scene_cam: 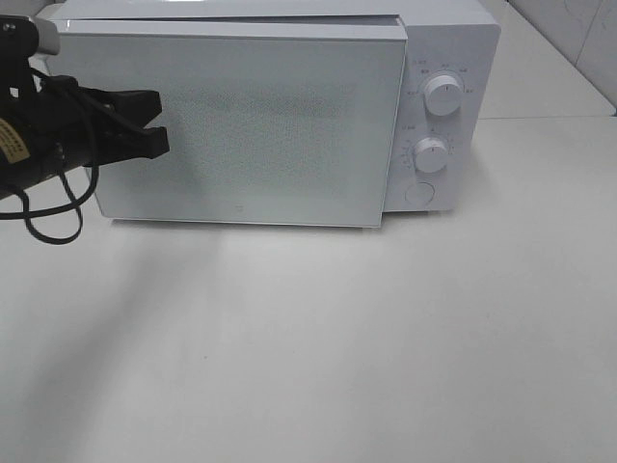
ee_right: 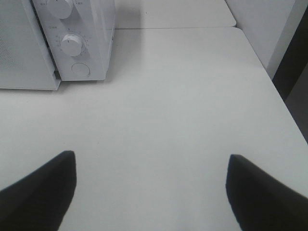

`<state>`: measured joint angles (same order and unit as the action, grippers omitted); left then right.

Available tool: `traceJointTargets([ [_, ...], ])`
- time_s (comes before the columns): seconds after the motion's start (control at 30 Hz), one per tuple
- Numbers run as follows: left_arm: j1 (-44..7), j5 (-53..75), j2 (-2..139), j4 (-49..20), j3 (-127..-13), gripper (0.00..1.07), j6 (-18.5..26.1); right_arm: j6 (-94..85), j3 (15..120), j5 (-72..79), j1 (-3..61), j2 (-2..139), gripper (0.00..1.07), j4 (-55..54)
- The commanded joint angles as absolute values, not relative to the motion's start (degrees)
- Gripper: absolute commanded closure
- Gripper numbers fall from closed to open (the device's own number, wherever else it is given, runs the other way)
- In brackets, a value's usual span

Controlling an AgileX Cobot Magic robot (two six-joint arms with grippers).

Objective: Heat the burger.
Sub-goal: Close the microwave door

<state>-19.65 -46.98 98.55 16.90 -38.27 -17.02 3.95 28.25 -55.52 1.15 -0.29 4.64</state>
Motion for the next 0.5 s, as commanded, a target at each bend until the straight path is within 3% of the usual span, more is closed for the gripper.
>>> traceJointTargets([
  [0.03,-21.8,-46.9,99.8,14.6,-40.6,1.07,-17.7,3.6,28.1,-55.0,0.7,-1.9,0.32,4.8],
  [0.33,-26.2,-45.9,103.8,10.2,-45.1,1.07,-17.5,3.6,28.1,-55.0,0.7,-1.9,0.32,4.8],
  [0.5,-29.0,-41.3,106.5,6.9,-50.7,1.07,-14.6,3.6,28.1,-55.0,0.7,-1.9,0.32,4.8],
])
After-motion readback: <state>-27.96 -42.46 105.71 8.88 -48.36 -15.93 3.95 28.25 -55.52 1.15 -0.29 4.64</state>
